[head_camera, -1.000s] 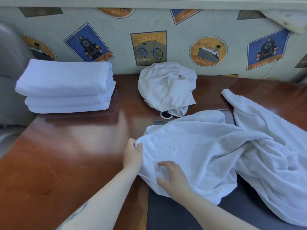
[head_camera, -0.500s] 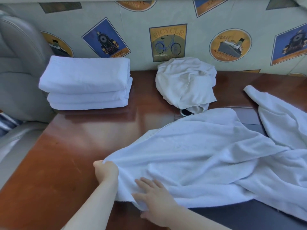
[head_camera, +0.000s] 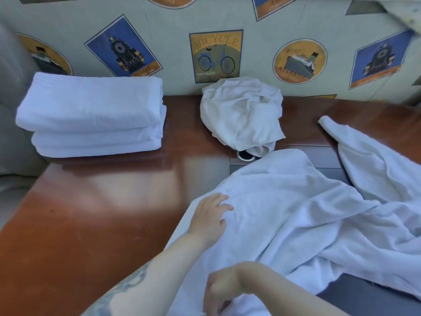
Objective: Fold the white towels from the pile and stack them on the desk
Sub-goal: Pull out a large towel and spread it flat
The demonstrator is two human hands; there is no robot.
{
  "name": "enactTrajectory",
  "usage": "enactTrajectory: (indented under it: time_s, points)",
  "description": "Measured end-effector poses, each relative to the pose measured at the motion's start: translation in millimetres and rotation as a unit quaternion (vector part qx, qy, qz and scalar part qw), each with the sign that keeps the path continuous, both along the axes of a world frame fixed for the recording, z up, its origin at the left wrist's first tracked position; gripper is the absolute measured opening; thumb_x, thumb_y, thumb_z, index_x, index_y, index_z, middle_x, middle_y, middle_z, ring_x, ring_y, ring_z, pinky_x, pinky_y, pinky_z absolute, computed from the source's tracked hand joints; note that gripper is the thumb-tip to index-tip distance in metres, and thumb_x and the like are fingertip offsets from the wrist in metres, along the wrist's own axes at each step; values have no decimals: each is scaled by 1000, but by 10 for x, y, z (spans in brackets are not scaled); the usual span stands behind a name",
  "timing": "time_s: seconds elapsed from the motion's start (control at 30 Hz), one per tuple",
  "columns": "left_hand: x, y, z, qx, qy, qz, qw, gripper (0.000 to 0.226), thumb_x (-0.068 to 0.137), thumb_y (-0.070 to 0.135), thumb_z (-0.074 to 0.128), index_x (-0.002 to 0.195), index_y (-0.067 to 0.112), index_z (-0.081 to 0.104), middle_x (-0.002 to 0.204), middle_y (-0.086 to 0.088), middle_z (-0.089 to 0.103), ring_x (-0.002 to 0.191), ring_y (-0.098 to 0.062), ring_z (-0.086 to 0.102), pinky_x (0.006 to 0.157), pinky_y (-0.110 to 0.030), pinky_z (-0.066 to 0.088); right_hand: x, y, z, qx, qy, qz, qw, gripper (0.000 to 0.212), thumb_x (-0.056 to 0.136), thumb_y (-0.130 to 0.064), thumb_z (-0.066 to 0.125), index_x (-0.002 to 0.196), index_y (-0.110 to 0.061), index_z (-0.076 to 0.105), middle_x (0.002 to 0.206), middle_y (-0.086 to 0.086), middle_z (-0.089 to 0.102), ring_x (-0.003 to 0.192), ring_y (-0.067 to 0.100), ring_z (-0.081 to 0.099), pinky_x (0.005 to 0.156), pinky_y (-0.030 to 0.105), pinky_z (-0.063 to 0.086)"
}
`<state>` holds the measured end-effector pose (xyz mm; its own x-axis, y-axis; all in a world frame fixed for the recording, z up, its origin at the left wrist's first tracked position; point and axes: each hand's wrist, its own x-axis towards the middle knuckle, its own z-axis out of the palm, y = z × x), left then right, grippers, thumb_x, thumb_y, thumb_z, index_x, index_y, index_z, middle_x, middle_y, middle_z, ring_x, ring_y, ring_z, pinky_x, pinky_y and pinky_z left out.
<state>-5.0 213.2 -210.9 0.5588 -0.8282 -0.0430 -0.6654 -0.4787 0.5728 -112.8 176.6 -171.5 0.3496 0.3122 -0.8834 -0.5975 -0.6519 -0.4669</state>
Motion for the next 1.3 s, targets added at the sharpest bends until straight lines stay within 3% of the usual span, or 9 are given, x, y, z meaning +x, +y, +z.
enactTrajectory:
  time_s: [0.1, 0.27, 0.4, 0.53, 0.7, 0.83, 1.0, 1.17, 1.3]
  points:
    - [30, -162, -126, 55, -29, 27, 998, 40, 95, 23, 51, 135, 30, 51, 163, 4, 6, 150, -17, 1, 117, -29, 2, -115, -69, -104, -32, 52, -10, 998, 43, 97, -17, 50, 137, -2, 51, 139, 19, 53, 99, 17, 46, 90, 32, 44]
    - [246, -331, -56, -28, 185, 233, 954, 26, 99, 29, 51, 119, 13, 47, 118, -3, 57, 115, -28, 53, 96, -39, 41, -159, -342, -146, 52, -29, -205, 977, 21, 72, -26, 61, 87, -19, 73, 95, 7, 74, 87, 20, 71, 81, 32, 57]
    - [334, -428, 16, -49, 322, 243, 914, 27, 103, 33, 44, 95, 13, 59, 85, -3, 52, 80, -22, 51, 78, -33, 42, 81, -595, -182, -111, -257, -506, 816, 16, 81, -10, 57, 84, -24, 65, 80, -4, 71, 74, 10, 66, 72, 29, 51]
    - [402, -356, 19, 55, 343, 141, 927, 26, 87, 26, 64, 66, 20, 52, 60, 1, 39, 57, -15, 33, 52, -26, 26, 390, -805, -113, -267, -416, -536, 684, 18, 90, -20, 54, 101, -32, 57, 99, -16, 58, 86, -4, 55, 67, 22, 39]
    - [432, -205, 40, 79, 268, 145, 949, 26, 85, 26, 68, 63, 18, 55, 57, 4, 51, 56, -19, 45, 51, -26, 32, 609, -861, -222, -411, -393, -309, 762, 51, 91, -38, 55, 140, -29, 41, 132, -6, 46, 123, 17, 42, 95, 34, 34]
    - [647, 73, 31, -57, 210, 357, 908, 19, 89, 22, 61, 73, 19, 51, 71, -1, 55, 73, -28, 52, 63, -33, 37, 350, -935, -325, -397, -283, -426, 762, 74, 86, -39, 57, 148, -27, 19, 121, -3, 34, 89, 25, 53, 69, 36, 44]
    - [728, 403, -35, -3, 149, 474, 868, 16, 91, 22, 51, 78, 17, 45, 78, -4, 55, 82, -34, 56, 65, -36, 38, 625, -893, -166, -413, -176, -233, 862, 93, 77, -31, 57, 152, -27, 2, 84, -9, 47, 68, 17, 47, 50, 27, 30]
    - [928, 478, 28, 159, 16, 337, 928, 28, 82, 18, 56, 108, 26, 61, 119, -1, 56, 114, -27, 48, 95, -39, 34, 831, -785, -79, -437, -202, -105, 870, 57, 79, -19, 59, 129, -16, 32, 82, -5, 48, 66, 16, 45, 52, 26, 30]
    - [852, 40, 92, 94, -75, 230, 966, 46, 82, 22, 60, 128, 30, 55, 133, 6, 51, 123, -21, 42, 95, -35, 25, 857, -568, -74, -388, -226, -10, 893, 32, 88, -23, 54, 118, -17, 45, 97, 0, 58, 97, 26, 58, 67, 30, 37]
